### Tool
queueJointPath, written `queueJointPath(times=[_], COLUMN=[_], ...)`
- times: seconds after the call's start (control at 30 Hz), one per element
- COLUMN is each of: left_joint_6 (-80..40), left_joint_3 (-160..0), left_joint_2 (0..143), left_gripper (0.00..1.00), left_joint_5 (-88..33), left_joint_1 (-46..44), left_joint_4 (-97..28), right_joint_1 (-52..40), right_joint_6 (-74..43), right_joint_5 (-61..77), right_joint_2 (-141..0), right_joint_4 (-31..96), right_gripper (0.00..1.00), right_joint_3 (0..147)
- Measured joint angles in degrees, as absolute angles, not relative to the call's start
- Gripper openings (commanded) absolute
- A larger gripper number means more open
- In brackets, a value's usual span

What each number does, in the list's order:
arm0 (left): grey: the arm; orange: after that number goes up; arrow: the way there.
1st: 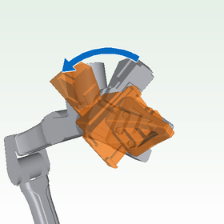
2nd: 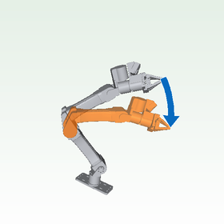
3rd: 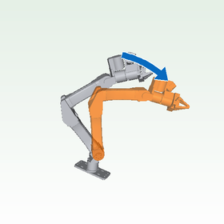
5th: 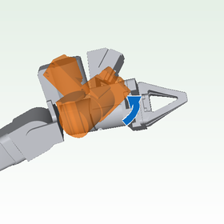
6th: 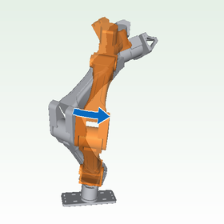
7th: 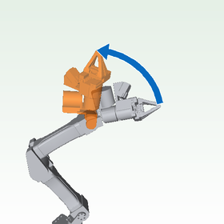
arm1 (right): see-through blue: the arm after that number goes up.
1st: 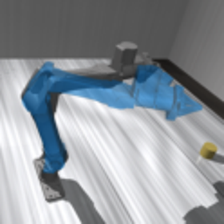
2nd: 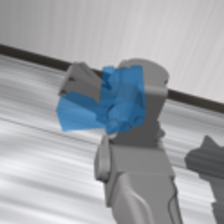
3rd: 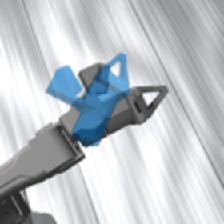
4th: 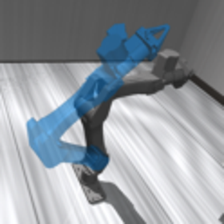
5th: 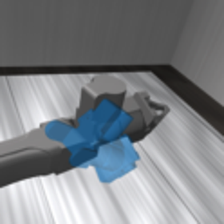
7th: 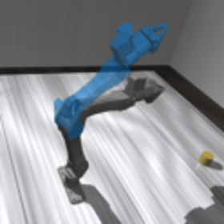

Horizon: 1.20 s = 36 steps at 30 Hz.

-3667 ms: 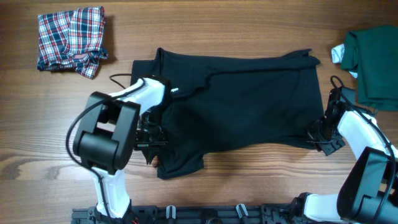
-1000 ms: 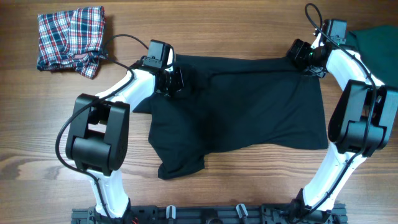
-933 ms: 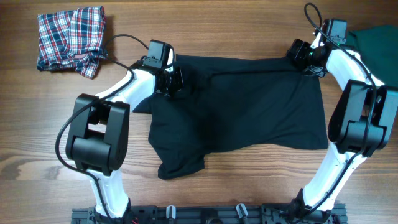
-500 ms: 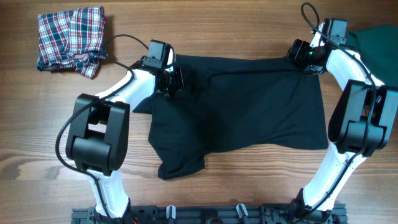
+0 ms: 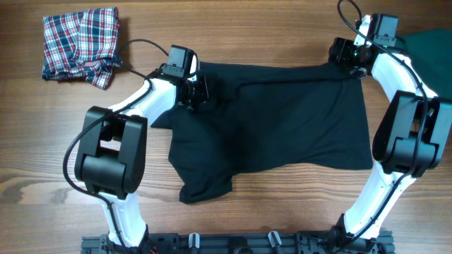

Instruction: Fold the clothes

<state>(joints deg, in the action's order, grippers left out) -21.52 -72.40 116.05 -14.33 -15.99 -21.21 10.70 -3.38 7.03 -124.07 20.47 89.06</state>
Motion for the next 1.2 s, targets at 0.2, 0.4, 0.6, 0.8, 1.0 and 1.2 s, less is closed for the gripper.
queueJointPath(times=[0.2,0.4,0.6,0.8,1.0,1.2], left_joint_6=[-21.52,-21.52,-21.52,-21.52,-21.52,-21.52], left_joint_3=[-72.40,-72.40,-72.40,-72.40,-72.40,-72.40], left_joint_2=[116.05,116.05,116.05,116.05,116.05,116.05], left_gripper=[0.04,0.04,0.04,0.04,0.04,0.04], left_joint_5=[-14.35,-14.48,-14.48,-14.50,-14.50,-14.50], left_joint_1=[-15.99,-15.99,-15.99,-15.99,-15.99,-15.99], left_joint_4=[-21.23,-21.23,-21.41,-21.63,-22.09,-22.65], right_joint_1=[10.70,10.70,10.70,10.70,10.70,10.70], right_joint_6=[-2.26,-1.96,-3.03,-4.60,-5.87,-6.68], right_joint_5=[10.61,12.45,13.04,9.78,7.42,6.13], right_joint_2=[-127.42,-127.46,-127.52,-127.52,-127.52,-126.58], right_joint_4=[20.10,20.27,20.78,23.88,24.56,27.35], right_gripper=[0.92,0.60,0.31,0.15,0.04,0.04], right_joint_3=[89.52,89.52,89.52,89.52,89.54,89.58])
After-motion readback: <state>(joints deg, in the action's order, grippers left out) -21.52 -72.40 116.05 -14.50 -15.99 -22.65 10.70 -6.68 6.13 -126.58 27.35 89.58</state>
